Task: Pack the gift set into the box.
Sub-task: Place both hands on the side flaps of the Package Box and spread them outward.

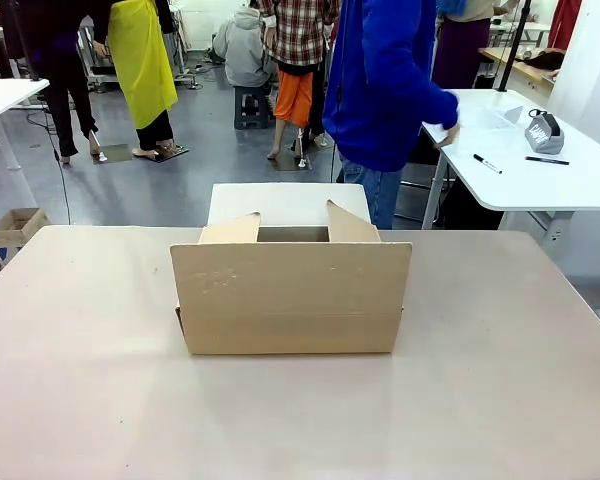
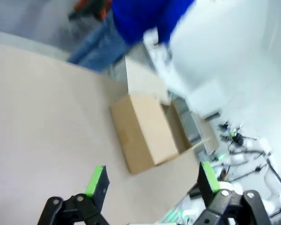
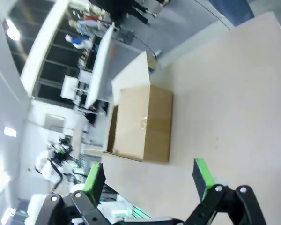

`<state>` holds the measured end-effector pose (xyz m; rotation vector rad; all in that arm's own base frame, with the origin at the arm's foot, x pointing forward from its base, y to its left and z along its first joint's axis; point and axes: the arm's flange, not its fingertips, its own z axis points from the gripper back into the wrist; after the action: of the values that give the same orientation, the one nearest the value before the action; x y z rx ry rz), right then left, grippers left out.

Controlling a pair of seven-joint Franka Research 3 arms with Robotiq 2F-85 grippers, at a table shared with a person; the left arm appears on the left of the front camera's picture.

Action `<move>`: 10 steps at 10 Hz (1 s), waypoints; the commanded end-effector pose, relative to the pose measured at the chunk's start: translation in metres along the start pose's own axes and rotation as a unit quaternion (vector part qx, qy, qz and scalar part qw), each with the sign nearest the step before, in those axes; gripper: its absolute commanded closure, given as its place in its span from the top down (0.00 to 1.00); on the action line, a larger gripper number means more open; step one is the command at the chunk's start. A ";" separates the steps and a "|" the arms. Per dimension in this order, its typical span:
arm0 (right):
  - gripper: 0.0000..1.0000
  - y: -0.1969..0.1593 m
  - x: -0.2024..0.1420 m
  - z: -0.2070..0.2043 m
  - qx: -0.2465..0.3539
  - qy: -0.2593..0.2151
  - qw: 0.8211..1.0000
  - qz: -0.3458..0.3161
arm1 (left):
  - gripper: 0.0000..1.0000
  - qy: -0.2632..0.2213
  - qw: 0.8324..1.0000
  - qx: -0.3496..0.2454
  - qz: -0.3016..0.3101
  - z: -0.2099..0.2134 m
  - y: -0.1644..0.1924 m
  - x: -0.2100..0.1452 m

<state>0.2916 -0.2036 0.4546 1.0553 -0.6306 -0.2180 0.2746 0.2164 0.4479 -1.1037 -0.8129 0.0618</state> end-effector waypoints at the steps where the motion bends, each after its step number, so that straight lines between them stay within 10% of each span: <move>1: 1.00 -0.026 0.007 -0.006 0.016 -0.013 0.999 -0.028 | 1.00 -0.053 0.998 -0.024 0.037 -0.007 0.027 -0.016; 10: 1.00 0.013 -0.005 -0.018 -0.025 0.003 1.000 0.003 | 1.00 0.013 1.000 0.002 0.025 -0.014 -0.005 0.001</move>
<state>0.2896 -0.2033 0.4467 1.0576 -0.5888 -0.2678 0.2734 0.2222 0.4358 -1.1403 -0.7869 0.1436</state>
